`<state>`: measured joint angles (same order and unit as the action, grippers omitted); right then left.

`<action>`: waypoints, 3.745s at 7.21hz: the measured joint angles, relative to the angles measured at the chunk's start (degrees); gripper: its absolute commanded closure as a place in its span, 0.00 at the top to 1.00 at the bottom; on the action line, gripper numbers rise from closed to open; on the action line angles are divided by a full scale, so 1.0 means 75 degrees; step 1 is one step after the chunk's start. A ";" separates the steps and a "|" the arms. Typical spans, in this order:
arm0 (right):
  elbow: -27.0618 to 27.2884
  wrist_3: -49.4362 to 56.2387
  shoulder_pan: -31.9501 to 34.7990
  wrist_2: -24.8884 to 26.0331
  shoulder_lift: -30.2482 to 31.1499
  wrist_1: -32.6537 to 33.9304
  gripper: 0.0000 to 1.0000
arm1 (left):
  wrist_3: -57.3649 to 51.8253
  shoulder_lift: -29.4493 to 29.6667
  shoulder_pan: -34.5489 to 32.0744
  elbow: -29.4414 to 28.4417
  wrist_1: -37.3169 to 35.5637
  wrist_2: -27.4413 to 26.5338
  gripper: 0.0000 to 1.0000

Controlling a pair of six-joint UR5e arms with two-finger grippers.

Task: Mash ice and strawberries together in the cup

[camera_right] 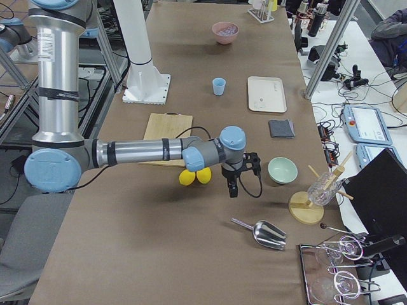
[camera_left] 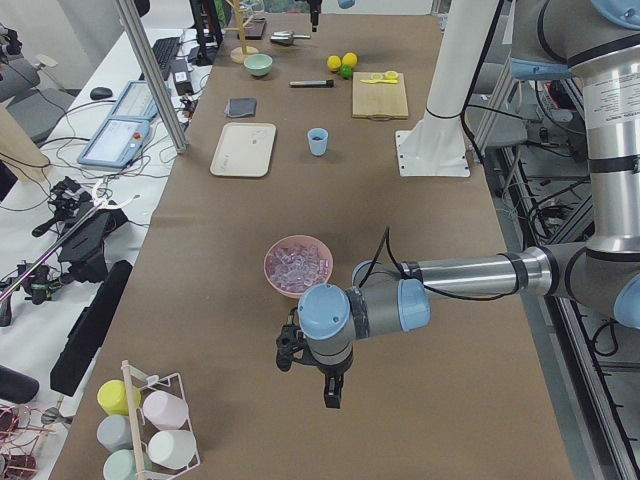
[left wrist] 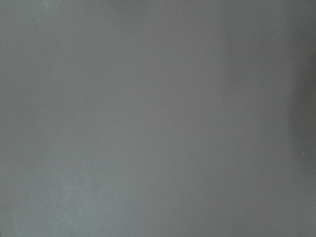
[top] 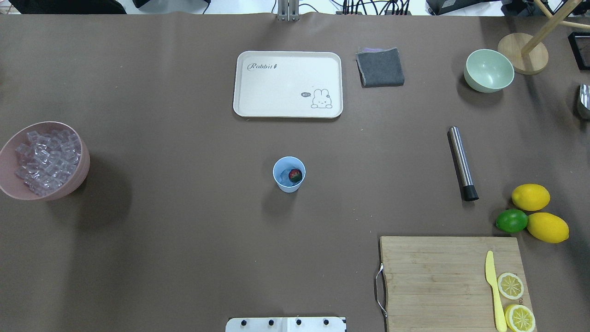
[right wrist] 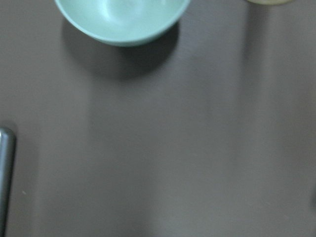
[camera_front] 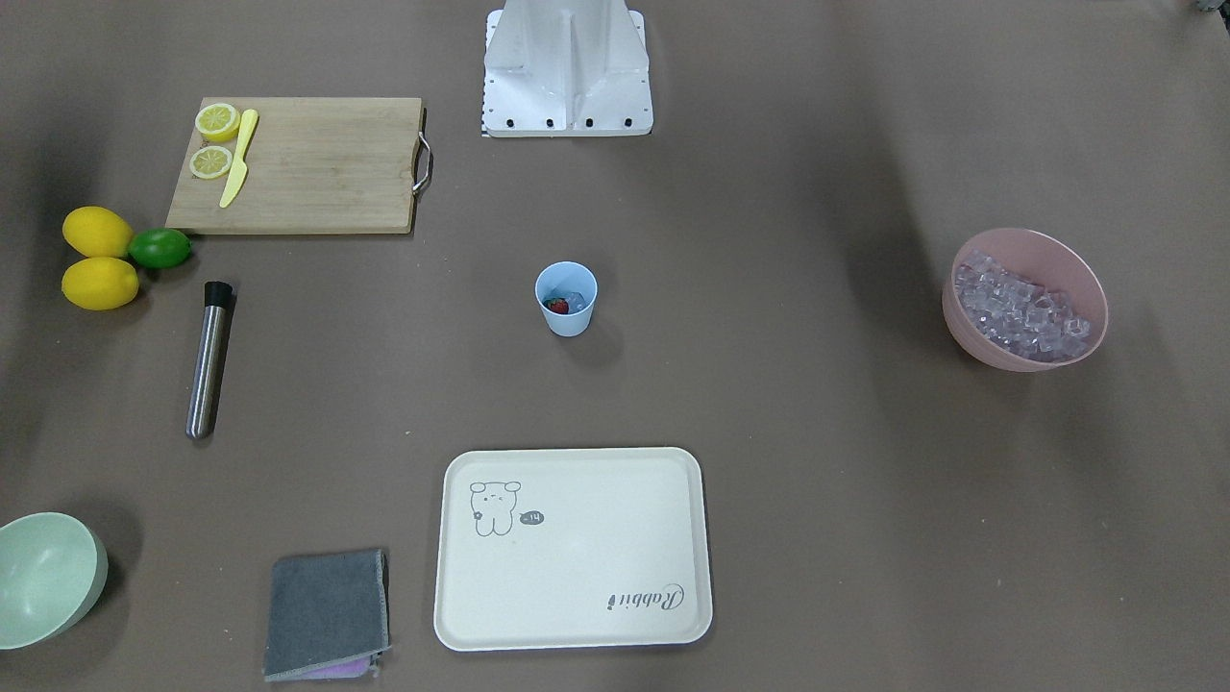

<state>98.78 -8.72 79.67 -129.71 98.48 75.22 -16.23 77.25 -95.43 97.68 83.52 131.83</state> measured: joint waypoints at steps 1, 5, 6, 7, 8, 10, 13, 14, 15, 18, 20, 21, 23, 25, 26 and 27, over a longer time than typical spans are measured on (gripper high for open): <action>0.0378 0.0641 0.0469 -0.0044 0.0284 0.0683 1.00 | 0.0005 0.0022 0.0003 -0.0001 -0.0002 0.0000 0.99; 0.0941 0.2825 0.1924 0.0388 0.0630 0.3002 1.00 | 0.0008 0.0024 -0.0001 -0.0009 0.0001 0.0000 0.99; 0.0938 0.2870 0.1993 0.0430 0.0671 0.3034 1.00 | 0.0011 0.0034 -0.0002 0.0009 -0.0001 0.0000 0.99; 0.0938 0.2881 0.2013 0.0449 0.0693 0.3027 1.00 | 0.0018 0.0076 -0.0002 0.0025 -0.0005 -0.0005 0.99; 0.0930 0.2867 0.2017 0.0425 0.0702 0.3013 1.00 | 0.0026 0.0128 -0.0002 0.0031 -0.0010 -0.0014 0.99; 0.0936 0.2803 0.2021 0.0408 0.0708 0.2995 1.00 | 0.0230 0.0330 -0.0003 0.0043 -0.0131 -0.0006 0.99; 0.0895 0.2843 0.2029 0.0312 0.0739 0.3018 1.00 | 0.1304 0.0508 -0.0003 0.0054 -0.0238 0.0361 0.99; 0.0898 0.2862 0.2031 0.0185 0.0775 0.3019 1.00 | 0.1378 0.0520 -0.0003 0.0054 -0.0197 0.0387 0.99; 0.0925 0.2882 0.2033 0.0142 0.0786 0.2991 1.00 | 0.1402 0.0523 -0.0003 0.0058 -0.0147 0.0395 0.99; 0.1003 0.2696 0.2049 0.0119 0.0700 0.3015 1.00 | 0.1485 0.0529 -0.0003 0.0111 -0.0125 0.0432 0.99; 0.1065 0.2231 0.2082 0.0134 0.0647 0.3125 1.00 | 0.1502 0.0515 -0.0003 0.0122 -0.0124 0.0444 0.99; 0.1094 0.2132 0.2095 0.0122 0.0639 0.3121 1.00 | 0.1497 0.0506 -0.0003 0.0124 -0.0119 0.0445 0.99; 0.1115 0.2075 0.2100 0.0089 0.0605 0.2953 1.00 | 0.1476 0.0496 0.0004 0.0125 -0.0110 0.0443 0.99; 0.1102 0.2066 0.2095 -0.0079 0.0610 0.2587 1.00 | 0.1445 0.0485 0.0008 0.0124 -0.0109 0.0435 0.99; 0.1096 0.2065 0.2093 -0.0230 0.0616 0.2519 1.00 | 0.1431 0.0477 0.0009 0.0125 -0.0106 0.0431 0.99; 0.1095 0.2065 0.2094 -0.0346 0.0626 0.2490 1.00 | 0.1421 0.0473 0.0009 0.0123 -0.0101 0.0423 0.99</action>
<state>107.00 6.77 95.38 -132.30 103.18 93.90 -5.57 80.80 -95.36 98.60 82.76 135.01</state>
